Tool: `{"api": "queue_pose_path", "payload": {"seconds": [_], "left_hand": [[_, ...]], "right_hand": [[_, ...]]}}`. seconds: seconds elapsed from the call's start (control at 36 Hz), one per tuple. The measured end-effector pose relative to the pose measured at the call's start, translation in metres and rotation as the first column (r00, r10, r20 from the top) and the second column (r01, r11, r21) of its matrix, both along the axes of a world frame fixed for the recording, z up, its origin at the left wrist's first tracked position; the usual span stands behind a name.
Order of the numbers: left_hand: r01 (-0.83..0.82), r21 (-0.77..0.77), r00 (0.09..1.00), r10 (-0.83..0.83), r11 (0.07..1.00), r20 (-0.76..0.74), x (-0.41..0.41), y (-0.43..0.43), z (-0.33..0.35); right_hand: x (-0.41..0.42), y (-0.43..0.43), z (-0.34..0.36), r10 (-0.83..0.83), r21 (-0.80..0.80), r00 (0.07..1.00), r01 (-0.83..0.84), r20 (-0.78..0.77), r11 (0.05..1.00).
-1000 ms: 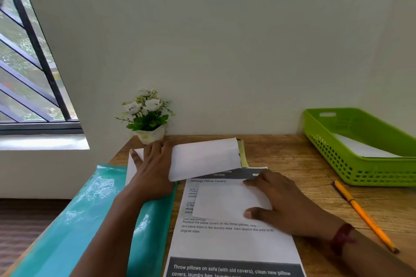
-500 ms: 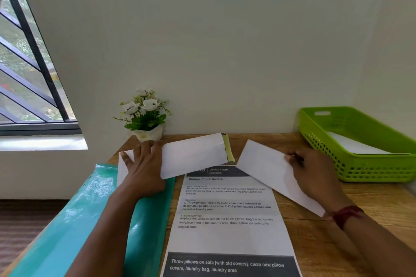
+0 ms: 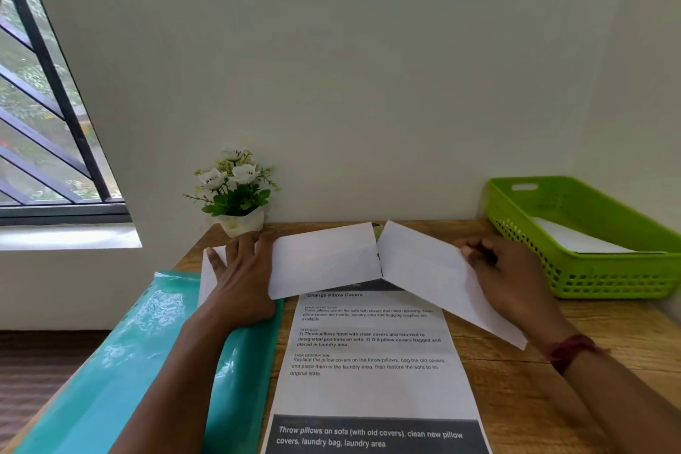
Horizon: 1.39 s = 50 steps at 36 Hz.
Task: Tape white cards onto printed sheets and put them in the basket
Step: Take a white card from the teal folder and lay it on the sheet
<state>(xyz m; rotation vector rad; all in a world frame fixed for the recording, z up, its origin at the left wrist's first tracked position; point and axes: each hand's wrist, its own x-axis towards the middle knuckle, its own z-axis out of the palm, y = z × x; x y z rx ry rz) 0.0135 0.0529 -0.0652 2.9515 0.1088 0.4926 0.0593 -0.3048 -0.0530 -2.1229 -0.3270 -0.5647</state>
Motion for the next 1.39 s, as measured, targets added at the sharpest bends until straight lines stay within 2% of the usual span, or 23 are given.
{"api": "queue_pose_path", "payload": {"seconds": [0.31,0.58,0.78,0.83,0.89,0.94,1.0,1.08,1.17,1.22,1.39], "left_hand": [[0.052,0.047,0.998,-0.053,0.998,0.016,0.001,-0.001,-0.002],[0.167,0.096,0.985,-0.170,0.981,0.019,-0.004,-0.019,0.000],[0.189,0.094,0.982,-0.190,0.977,0.002,-0.001,-0.028,-0.004],[0.173,0.077,0.985,-0.174,0.982,0.012,-0.001,-0.026,-0.003],[0.153,0.058,0.988,-0.154,0.987,0.030,-0.002,-0.025,-0.003],[0.135,0.048,0.989,-0.137,0.990,0.053,-0.003,-0.025,-0.003],[0.119,0.035,0.990,-0.122,0.992,0.077,-0.002,-0.025,-0.003],[0.109,0.017,0.987,-0.110,0.994,0.121,-0.001,-0.026,-0.005],[0.115,0.018,0.983,-0.116,0.993,0.143,-0.001,-0.029,-0.006],[0.121,0.025,0.983,-0.123,0.992,0.133,-0.002,-0.032,-0.006],[0.152,0.060,0.978,-0.159,0.987,0.136,-0.005,-0.045,-0.004]], "right_hand": [[0.004,-0.003,-0.001,0.072,-0.144,0.997,-0.071,0.004,0.987],[0.017,0.008,-0.008,0.045,-0.363,0.994,-0.007,0.096,0.932],[0.015,0.028,-0.014,0.083,-0.380,0.948,0.043,0.309,0.924],[0.017,0.024,-0.013,0.031,-0.327,0.920,0.108,0.392,0.939],[0.015,0.019,-0.013,-0.086,-0.174,0.913,0.168,0.399,0.970],[0.013,0.014,-0.016,-0.208,-0.013,0.936,0.221,0.283,0.975],[0.011,0.011,-0.016,-0.260,0.122,0.957,0.245,0.130,0.962],[0.011,0.008,-0.015,-0.216,0.410,0.965,0.260,-0.150,0.874],[0.014,0.007,-0.020,-0.098,0.617,0.957,0.251,-0.271,0.746],[0.012,0.010,-0.021,-0.052,0.661,0.968,0.207,-0.246,0.721],[0.002,0.023,-0.022,-0.004,0.592,0.987,0.098,-0.159,0.800]]}}
